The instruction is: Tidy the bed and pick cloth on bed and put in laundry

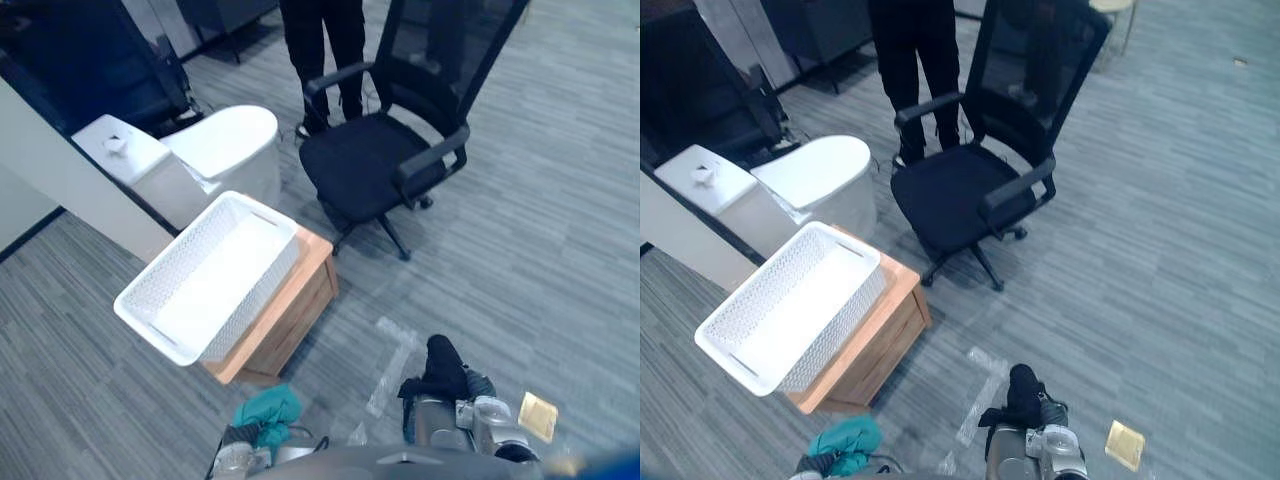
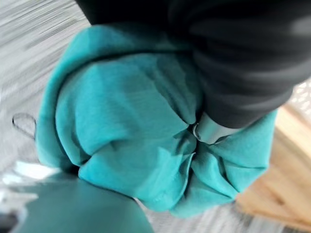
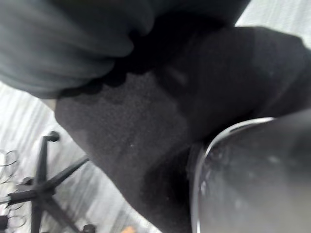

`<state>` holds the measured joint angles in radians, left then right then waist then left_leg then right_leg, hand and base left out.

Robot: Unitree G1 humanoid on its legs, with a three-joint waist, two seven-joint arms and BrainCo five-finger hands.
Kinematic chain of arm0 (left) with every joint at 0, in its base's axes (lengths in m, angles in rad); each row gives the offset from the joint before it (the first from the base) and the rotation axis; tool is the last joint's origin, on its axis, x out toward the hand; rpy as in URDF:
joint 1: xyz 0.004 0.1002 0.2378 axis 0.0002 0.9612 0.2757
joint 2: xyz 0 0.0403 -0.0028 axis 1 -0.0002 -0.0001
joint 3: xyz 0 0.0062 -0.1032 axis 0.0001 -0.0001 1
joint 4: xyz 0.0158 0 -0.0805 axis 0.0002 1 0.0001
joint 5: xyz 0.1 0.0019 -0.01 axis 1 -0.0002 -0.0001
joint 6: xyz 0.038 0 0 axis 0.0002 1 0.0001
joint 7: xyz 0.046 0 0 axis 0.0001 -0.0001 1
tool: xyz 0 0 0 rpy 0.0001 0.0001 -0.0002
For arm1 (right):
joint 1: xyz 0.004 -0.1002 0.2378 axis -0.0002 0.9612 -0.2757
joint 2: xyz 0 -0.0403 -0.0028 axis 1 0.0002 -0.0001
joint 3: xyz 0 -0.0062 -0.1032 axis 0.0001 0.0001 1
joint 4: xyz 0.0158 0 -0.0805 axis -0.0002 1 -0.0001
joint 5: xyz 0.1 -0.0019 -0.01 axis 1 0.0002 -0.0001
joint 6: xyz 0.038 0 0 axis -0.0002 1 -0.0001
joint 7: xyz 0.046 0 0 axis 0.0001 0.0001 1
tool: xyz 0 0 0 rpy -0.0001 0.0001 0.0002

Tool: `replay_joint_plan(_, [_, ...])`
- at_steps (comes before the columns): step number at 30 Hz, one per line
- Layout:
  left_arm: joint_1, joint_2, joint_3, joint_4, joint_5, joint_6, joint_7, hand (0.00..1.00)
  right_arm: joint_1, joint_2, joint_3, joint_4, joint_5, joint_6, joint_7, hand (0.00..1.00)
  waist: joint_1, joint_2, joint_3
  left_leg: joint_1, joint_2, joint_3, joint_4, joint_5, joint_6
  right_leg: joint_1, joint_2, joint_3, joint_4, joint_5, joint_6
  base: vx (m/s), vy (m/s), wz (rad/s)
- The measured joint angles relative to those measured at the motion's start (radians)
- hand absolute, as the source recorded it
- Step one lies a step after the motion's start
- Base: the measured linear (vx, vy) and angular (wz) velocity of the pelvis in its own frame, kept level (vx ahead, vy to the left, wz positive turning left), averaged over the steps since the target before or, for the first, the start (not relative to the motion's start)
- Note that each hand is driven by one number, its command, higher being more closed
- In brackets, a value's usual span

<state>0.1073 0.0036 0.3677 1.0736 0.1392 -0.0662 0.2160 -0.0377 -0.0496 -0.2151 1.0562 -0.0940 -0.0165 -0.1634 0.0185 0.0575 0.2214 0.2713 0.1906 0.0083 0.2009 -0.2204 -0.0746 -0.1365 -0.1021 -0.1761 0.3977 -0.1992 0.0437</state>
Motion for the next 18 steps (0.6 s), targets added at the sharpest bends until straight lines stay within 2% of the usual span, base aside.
replay_joint_plan(1, [0.002,-0.001,0.013,-0.008,-0.001,-0.002,0.000,1.00,-0.001,0.002,0.011,0.000,-0.001,0.000,0.001,1.00,-0.001,-0.008,0.002,-0.044,0.004,-0.006,0.082,0.000,0.000,0.018,-0.004,-0.018,-0.006,-0.010,-0.004,0.26,-0.174,0.84])
replay_joint_plan(2, [0.003,-0.004,0.036,-0.031,-0.010,-0.002,0.001,1.00,0.003,0.001,0.041,-0.003,-0.007,0.000,0.003,1.00,-0.003,-0.015,0.008,-0.145,0.021,-0.017,0.288,0.022,-0.003,0.067,-0.004,-0.058,-0.041,-0.014,-0.016,0.25,-0.165,0.89])
replay_joint_plan(3, [0.007,-0.006,0.036,-0.041,-0.013,-0.002,0.005,1.00,0.010,-0.001,0.069,-0.004,-0.009,0.003,0.002,1.00,0.006,-0.024,0.016,-0.237,0.061,0.020,0.467,0.043,-0.016,0.133,-0.001,-0.107,-0.095,-0.015,-0.023,0.26,-0.154,0.87])
replay_joint_plan(4, [0.006,-0.004,0.035,-0.043,-0.015,-0.002,0.006,1.00,0.014,-0.001,0.080,-0.004,-0.009,0.005,0.001,1.00,0.009,-0.023,0.017,-0.268,0.081,0.065,0.527,0.041,-0.016,0.172,0.000,-0.126,-0.123,-0.016,-0.026,0.29,-0.127,0.85])
replay_joint_plan(5, [0.008,-0.003,0.027,-0.053,-0.036,-0.002,0.009,1.00,0.021,0.000,0.084,-0.003,-0.013,0.009,0.002,1.00,0.022,-0.033,0.022,-0.300,0.102,0.164,0.566,0.021,-0.021,0.245,-0.004,-0.161,-0.176,-0.005,-0.029,0.15,-0.025,0.68])
replay_joint_plan(6, [0.007,-0.004,0.020,-0.059,-0.041,-0.002,0.009,1.00,0.032,-0.003,0.084,0.006,-0.024,0.010,0.003,1.00,0.032,-0.032,0.020,-0.312,0.101,0.233,0.548,0.002,-0.019,0.287,-0.010,-0.181,-0.207,-0.003,-0.027,0.04,0.068,0.75])
replay_joint_plan(7, [0.006,0.002,-0.003,-0.062,-0.041,-0.003,0.008,1.00,0.024,-0.009,0.085,0.021,-0.046,0.010,0.005,1.00,0.040,-0.031,0.020,-0.332,0.080,0.304,0.472,-0.019,-0.014,0.327,-0.021,-0.214,-0.238,-0.002,-0.024,-0.12,0.159,0.55])
replay_joint_plan(8, [0.005,0.007,-0.019,-0.062,-0.041,-0.005,0.003,1.00,0.012,-0.013,0.086,0.030,-0.054,0.010,0.006,1.00,0.042,-0.031,0.020,-0.347,0.047,0.347,0.373,-0.012,-0.011,0.341,-0.035,-0.236,-0.244,-0.002,-0.012,-0.20,0.208,0.68])
replay_joint_plan(9, [0.011,0.011,-0.040,-0.060,-0.042,-0.006,0.001,1.00,0.009,-0.023,0.088,0.032,-0.069,0.010,0.009,1.00,0.039,-0.021,0.018,-0.371,0.008,0.434,0.218,0.079,0.017,0.360,-0.045,-0.280,-0.250,-0.004,0.012,-0.15,0.217,0.68])
replay_joint_plan(10, [0.010,0.012,-0.057,-0.060,-0.042,-0.007,0.000,1.00,0.006,-0.028,0.082,0.034,-0.069,0.011,0.010,1.00,0.036,-0.021,0.018,-0.377,-0.002,0.511,0.185,0.086,0.069,0.364,-0.051,-0.293,-0.252,-0.009,0.028,0.01,0.192,1.04])
replay_joint_plan(11, [0.009,0.031,-0.083,-0.059,-0.042,-0.008,-0.001,1.00,0.000,-0.027,0.080,0.039,-0.071,0.012,0.011,1.00,0.025,-0.029,0.008,-0.369,-0.037,0.562,0.133,0.095,0.091,0.370,-0.067,-0.328,-0.253,-0.009,0.040,0.23,0.192,1.42])
replay_joint_plan(12, [0.006,0.043,-0.110,-0.060,-0.042,-0.012,-0.004,1.00,0.001,-0.029,0.078,0.042,-0.080,0.012,0.010,1.00,0.022,-0.047,0.005,-0.340,-0.091,0.585,0.035,0.119,0.129,0.381,-0.092,-0.369,-0.251,-0.001,0.053,0.38,0.221,1.63])
replay_joint_plan(13, [0.003,0.049,-0.122,-0.053,-0.042,-0.010,-0.010,1.00,0.008,-0.029,0.071,0.049,-0.085,0.017,0.010,1.00,0.034,-0.059,0.007,-0.305,-0.145,0.551,-0.043,0.137,0.149,0.396,-0.115,-0.377,-0.221,0.002,0.057,0.35,0.245,1.37])
replay_joint_plan(15, [0.008,0.059,-0.135,-0.025,-0.042,-0.005,-0.015,1.00,0.013,-0.027,0.068,0.054,-0.085,0.020,0.012,1.00,0.035,-0.061,0.006,-0.248,-0.189,0.485,-0.106,0.147,0.149,0.404,-0.152,-0.379,-0.093,0.006,0.063,0.29,0.227,1.18])
replay_joint_plan(16, [0.022,0.069,-0.159,-0.026,-0.040,-0.003,-0.018,1.00,0.016,-0.021,0.056,0.050,-0.085,0.020,0.013,1.00,0.027,-0.067,0.006,-0.204,-0.210,0.430,-0.128,0.144,0.151,0.379,-0.194,-0.360,0.074,0.032,0.080,0.33,0.177,1.16])
replay_joint_plan(17, [0.026,0.073,-0.171,-0.025,-0.040,-0.003,-0.019,1.00,0.016,-0.019,0.051,0.046,-0.084,0.020,0.013,1.00,0.023,-0.067,0.005,-0.191,-0.210,0.409,-0.133,0.140,0.152,0.365,-0.206,-0.347,0.143,0.055,0.076,0.31,0.091,1.34])
replay_joint_plan(18, [0.027,0.085,-0.208,-0.023,-0.038,0.000,-0.022,1.00,0.016,-0.009,0.046,0.030,-0.083,0.016,0.017,1.00,0.016,-0.061,0.008,-0.162,-0.202,0.348,-0.139,0.132,0.152,0.271,-0.223,-0.255,0.370,0.065,0.063,0.30,0.012,1.31])
